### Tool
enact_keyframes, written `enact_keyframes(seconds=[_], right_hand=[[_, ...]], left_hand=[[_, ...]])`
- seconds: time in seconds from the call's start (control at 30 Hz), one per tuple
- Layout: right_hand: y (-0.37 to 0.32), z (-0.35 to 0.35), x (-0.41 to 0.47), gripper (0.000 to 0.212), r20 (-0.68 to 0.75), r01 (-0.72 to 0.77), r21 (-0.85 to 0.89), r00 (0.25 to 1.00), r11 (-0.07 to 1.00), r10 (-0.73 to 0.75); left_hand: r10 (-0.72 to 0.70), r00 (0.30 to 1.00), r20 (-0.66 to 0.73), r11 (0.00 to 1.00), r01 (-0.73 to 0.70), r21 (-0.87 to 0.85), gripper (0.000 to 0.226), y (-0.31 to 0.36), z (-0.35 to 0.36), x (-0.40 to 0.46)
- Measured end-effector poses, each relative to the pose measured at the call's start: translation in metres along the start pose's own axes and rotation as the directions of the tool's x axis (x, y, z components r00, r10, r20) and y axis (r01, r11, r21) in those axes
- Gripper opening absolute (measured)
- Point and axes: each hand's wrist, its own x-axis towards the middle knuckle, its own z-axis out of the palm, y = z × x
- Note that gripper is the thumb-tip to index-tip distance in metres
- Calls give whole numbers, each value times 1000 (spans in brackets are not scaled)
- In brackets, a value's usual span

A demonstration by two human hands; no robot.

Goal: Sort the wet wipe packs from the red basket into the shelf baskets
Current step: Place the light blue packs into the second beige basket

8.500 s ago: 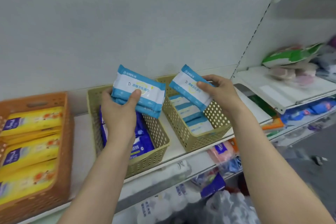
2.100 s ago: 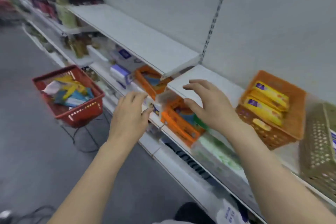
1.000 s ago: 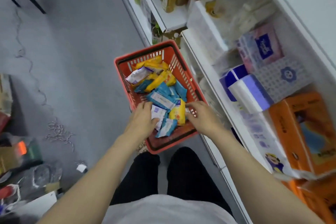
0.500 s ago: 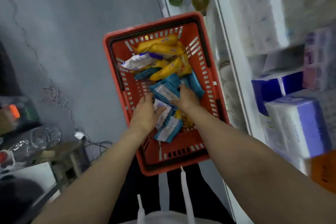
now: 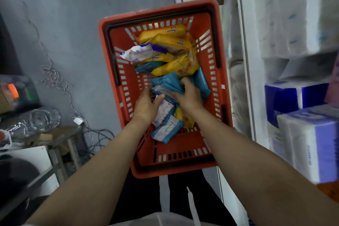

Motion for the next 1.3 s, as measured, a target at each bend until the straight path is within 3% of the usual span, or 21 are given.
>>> enact_keyframes(seconds=[0.13,0.23,0.33,0.4,0.57,0.67,0.77,0.87,0.93,1.0,1.17,1.3], right_hand=[[-8,-12,-10,26,13,5,226,1000,974,-8],[-13,-18,-19,27,45,-49,384,998,922,34],[-20,-23,-29,32,133,-179,550,983,816,126],[-24,-26,-36,36,148,-222,600,975,769,165],[-35,-40,-55,39,148,-191,618,981,763,126],[-44,-41,-70,38,88,-161,644,987,748,137],[-51,-34,-90,43,-58,-122,676,974,727,217],[-51,-34,-119,22,-255,-55,692,914,720,315],[-51,-37,-148,10,-322,2,754,873,657,366],[-52,-40,-181,11,-353,56,817,836,574,420],[-52,-49,-274,20,-452,250,877,720,410,527],[-38,-59,-359,15,-511,405,859,635,314,579]], left_hand=[[-46,999,19,991,48,-127,72,-3,-1,6],[-46,998,49,967,56,-250,66,3,-1,5],[-77,986,149,847,143,-511,54,14,-3,-1],[-76,978,196,761,184,-622,48,21,-6,-6],[-58,992,112,663,122,-739,44,34,-15,-25],[-55,997,49,677,73,-732,45,38,-23,-37],[-37,999,-14,727,17,-687,36,38,-32,-51],[23,999,-36,747,-41,-664,31,39,-47,-65],[88,996,-7,764,-72,-641,33,40,-57,-78],[179,983,38,793,-121,-597,31,44,-66,-97],[386,905,180,845,-269,-462,26,61,-64,-163],[539,775,329,828,-415,-378,10,71,-36,-231]])
